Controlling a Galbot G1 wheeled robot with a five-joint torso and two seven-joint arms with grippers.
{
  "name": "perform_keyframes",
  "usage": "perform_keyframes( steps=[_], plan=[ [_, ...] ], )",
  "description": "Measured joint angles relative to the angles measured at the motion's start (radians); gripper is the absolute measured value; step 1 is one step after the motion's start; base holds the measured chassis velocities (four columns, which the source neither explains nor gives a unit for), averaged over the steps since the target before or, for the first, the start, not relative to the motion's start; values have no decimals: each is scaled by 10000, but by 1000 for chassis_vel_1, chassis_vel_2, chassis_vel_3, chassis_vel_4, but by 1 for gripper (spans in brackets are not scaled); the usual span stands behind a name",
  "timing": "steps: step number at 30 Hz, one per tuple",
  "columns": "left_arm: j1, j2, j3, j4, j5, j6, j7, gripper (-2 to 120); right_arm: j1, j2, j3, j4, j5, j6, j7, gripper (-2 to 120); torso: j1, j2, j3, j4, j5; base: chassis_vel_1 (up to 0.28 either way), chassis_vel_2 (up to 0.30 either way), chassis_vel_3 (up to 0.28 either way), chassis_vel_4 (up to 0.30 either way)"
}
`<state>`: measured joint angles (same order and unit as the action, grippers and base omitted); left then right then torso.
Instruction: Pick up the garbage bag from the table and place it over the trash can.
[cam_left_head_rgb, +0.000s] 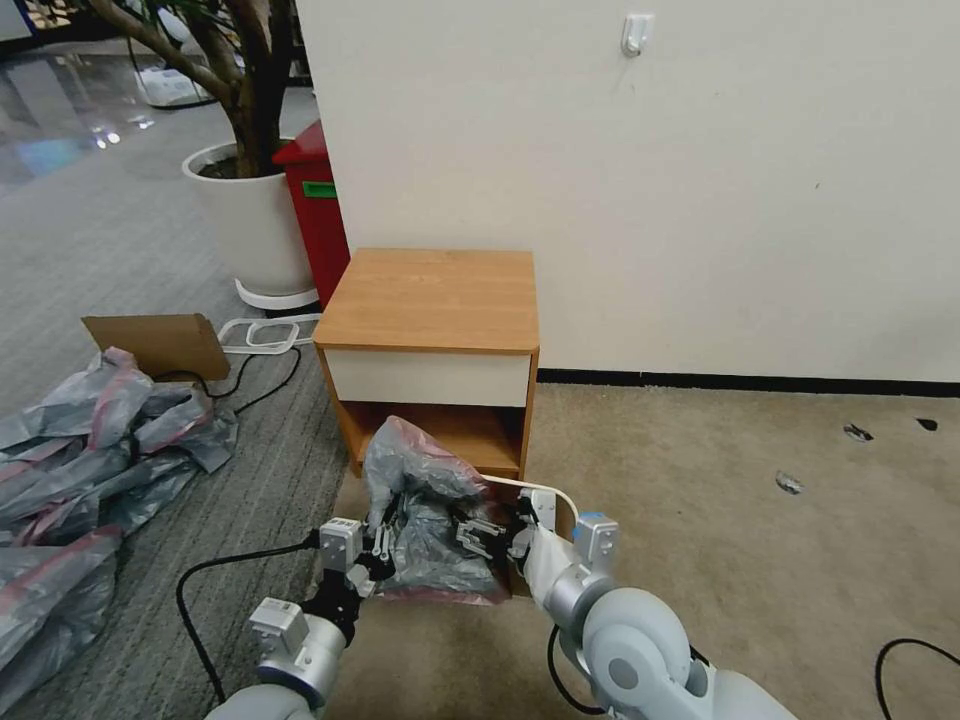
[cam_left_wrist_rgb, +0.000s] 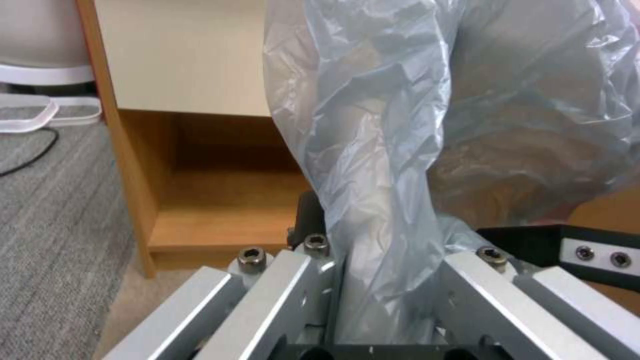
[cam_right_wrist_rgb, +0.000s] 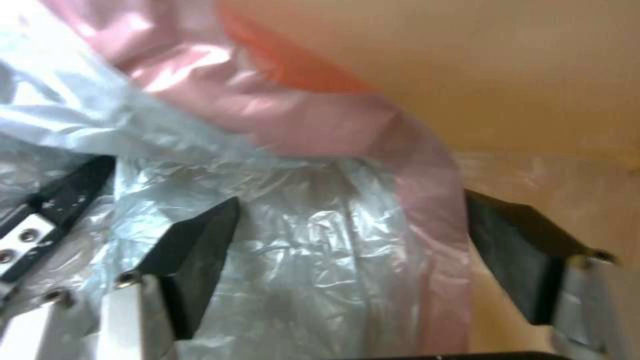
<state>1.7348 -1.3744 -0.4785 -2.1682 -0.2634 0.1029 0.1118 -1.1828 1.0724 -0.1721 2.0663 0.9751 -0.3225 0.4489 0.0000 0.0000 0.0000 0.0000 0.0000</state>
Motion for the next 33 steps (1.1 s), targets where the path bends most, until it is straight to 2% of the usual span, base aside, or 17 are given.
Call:
perform_keyframes(
  steps=[2, 3, 6, 8, 10, 11, 13, 14, 16, 17, 20, 21, 23, 33],
  plan=[
    [-1, -12, 20, 21, 0, -3, -5, 5, -18, 24, -5, 3, -12, 42, -109, 74, 0, 0, 0, 0, 0, 0, 0, 0, 0],
    [-1, -12, 20, 21, 0, -3, -5, 5, -18, 24, -5, 3, -12, 42, -109, 74, 0, 0, 0, 0, 0, 0, 0, 0, 0],
    [-6, -8, 22, 55, 0, -4, -18, 5, -37, 19, -3, 11, -36, 104, -192, 59, 0, 0, 0, 0, 0, 0, 0, 0, 0],
    [-8, -4, 21, 61, -1, -4, -22, 5, -45, 15, -1, 29, -42, 113, -207, 55, 0, 0, 0, 0, 0, 0, 0, 0, 0],
    [-30, 0, 29, 110, -12, -28, -31, 5, -66, 11, 11, 46, -88, 139, -247, 43, 0, 0, 0, 0, 0, 0, 0, 0, 0],
    [-30, 0, 29, 110, -12, -28, -31, 5, -66, 11, 11, 46, -88, 139, -247, 43, 0, 0, 0, 0, 0, 0, 0, 0, 0],
    [-51, -6, 42, 146, -16, -37, -36, 5, -69, 13, 30, 39, -156, 176, -265, 34, 0, 0, 0, 0, 0, 0, 0, 0, 0],
    [-51, -6, 42, 146, -16, -37, -36, 5, -69, 13, 30, 39, -156, 176, -265, 34, 0, 0, 0, 0, 0, 0, 0, 0, 0],
    [-60, -10, 46, 169, -19, -52, -41, 5, -69, -12, 41, 37, -226, 211, -295, 23, 0, 0, 0, 0, 0, 0, 0, 0, 0],
    [-60, -10, 46, 169, -19, -52, -41, 5, -69, -12, 41, 37, -226, 211, -295, 23, 0, 0, 0, 0, 0, 0, 0, 0, 0],
    [-97, -20, 24, 175, -38, -60, -46, 5, -70, -18, 35, 5, -309, 252, -329, 7, 0, 0, 0, 0, 0, 0, 0, 0, 0],
    [-97, -20, 24, 175, -38, -60, -46, 5, -70, -18, 35, 5, -309, 252, -329, 7, 0, 0, 0, 0, 0, 0, 0, 0, 0],
    [-111, -17, 18, 176, -47, -61, -50, 5, -87, 10, 32, -59, -403, 310, -371, 0, 0, 0, 0, 0, 0, 0, 0, 0, 0],
    [-177, 1, -25, 263, -82, -62, -97, 5, -295, -69, 20, 93, -819, 470, -546, 0, 0, 0, 0, 0, 0, 0, 0, 0, 0]
  ],
)
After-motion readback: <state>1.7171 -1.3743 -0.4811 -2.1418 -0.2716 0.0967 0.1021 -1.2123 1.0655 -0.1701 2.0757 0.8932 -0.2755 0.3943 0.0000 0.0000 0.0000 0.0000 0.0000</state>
